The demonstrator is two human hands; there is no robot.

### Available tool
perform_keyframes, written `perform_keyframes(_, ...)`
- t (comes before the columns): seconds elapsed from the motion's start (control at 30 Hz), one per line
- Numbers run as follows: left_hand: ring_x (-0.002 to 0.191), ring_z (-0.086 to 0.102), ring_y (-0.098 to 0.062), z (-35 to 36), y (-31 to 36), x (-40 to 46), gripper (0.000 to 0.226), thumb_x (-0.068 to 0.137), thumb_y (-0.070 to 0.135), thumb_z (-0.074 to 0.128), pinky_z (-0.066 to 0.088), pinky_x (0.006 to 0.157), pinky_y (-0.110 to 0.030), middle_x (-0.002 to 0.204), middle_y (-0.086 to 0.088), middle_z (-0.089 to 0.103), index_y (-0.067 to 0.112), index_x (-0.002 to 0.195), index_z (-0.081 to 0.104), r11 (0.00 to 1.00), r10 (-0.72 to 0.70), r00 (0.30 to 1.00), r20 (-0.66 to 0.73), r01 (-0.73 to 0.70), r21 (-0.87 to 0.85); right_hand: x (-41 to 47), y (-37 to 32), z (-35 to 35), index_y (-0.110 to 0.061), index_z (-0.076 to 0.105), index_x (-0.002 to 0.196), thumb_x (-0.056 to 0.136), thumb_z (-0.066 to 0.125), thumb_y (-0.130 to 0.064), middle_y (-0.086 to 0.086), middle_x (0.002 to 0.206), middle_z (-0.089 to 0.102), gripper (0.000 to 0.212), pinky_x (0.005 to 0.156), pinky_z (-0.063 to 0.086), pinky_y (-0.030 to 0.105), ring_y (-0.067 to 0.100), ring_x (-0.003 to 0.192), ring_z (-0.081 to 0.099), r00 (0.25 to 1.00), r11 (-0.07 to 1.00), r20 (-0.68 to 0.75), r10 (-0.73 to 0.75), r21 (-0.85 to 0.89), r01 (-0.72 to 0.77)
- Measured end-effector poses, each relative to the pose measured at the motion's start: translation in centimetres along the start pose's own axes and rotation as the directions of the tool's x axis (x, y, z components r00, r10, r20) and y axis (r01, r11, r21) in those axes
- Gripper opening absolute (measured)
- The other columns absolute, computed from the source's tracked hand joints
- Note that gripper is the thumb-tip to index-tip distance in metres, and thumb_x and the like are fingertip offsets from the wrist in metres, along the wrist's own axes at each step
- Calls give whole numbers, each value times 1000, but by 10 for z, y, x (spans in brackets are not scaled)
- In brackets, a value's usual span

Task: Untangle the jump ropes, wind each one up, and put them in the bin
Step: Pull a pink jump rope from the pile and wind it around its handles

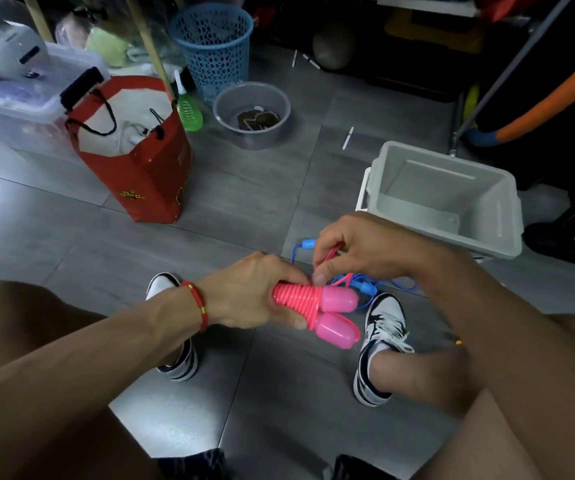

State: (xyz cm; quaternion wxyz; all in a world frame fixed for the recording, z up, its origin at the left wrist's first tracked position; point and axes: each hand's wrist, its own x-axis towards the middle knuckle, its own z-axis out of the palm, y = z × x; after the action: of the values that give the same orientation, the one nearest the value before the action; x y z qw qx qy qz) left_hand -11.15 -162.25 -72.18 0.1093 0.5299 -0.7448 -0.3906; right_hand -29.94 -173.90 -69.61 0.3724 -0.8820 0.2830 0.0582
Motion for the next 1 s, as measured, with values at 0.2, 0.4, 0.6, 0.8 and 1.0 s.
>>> perform_keyframes(0.2,63,54,-14,-33,5,-18,16,78,7,79,42,57,-26,70,-1,65,15,91,73,779,128,980,-150,-193,-596,1,17,15,-14,76,89,85,79,-18,13,84,72,6,72,52,37,18,75,55,988,763,-157,-11,637,110)
perform_keyframes(0.4,58,47,-34,-33,-21,-9,32,76,33,81,39,57,-40,71,-30,67,4,88,76,676,-249,908,-337,-86,-732,4,-8,53,-16,76,94,108,46,-22,-7,57,48,34,53,33,21,8,53,36,952,779,-255,167,626,31)
perform_keyframes(0.6,57,63,-39,-21,-31,3,46,67,42,84,53,61,-66,67,-26,69,2,86,70,724,-514,755,-406,128,-678,12,-34,87,-21,72,96,106,43,-17,-10,54,54,31,53,37,28,10,49,43,898,834,-251,361,518,-190)
perform_keyframes(0.8,77,66,-33,-5,-12,18,49,73,41,86,42,62,-34,83,-6,72,14,97,54,928,-368,624,-690,294,-229,13,-46,73,-12,66,64,95,56,-25,-11,42,51,35,43,29,19,4,37,39,747,694,-350,565,691,-201)
perform_keyframes(1.0,78,64,-36,13,3,26,40,81,27,78,40,61,-35,87,-8,68,8,108,56,995,3,620,-785,76,64,11,-43,66,5,64,68,90,69,-52,5,55,48,61,48,26,27,16,49,35,558,572,-470,683,820,-10)
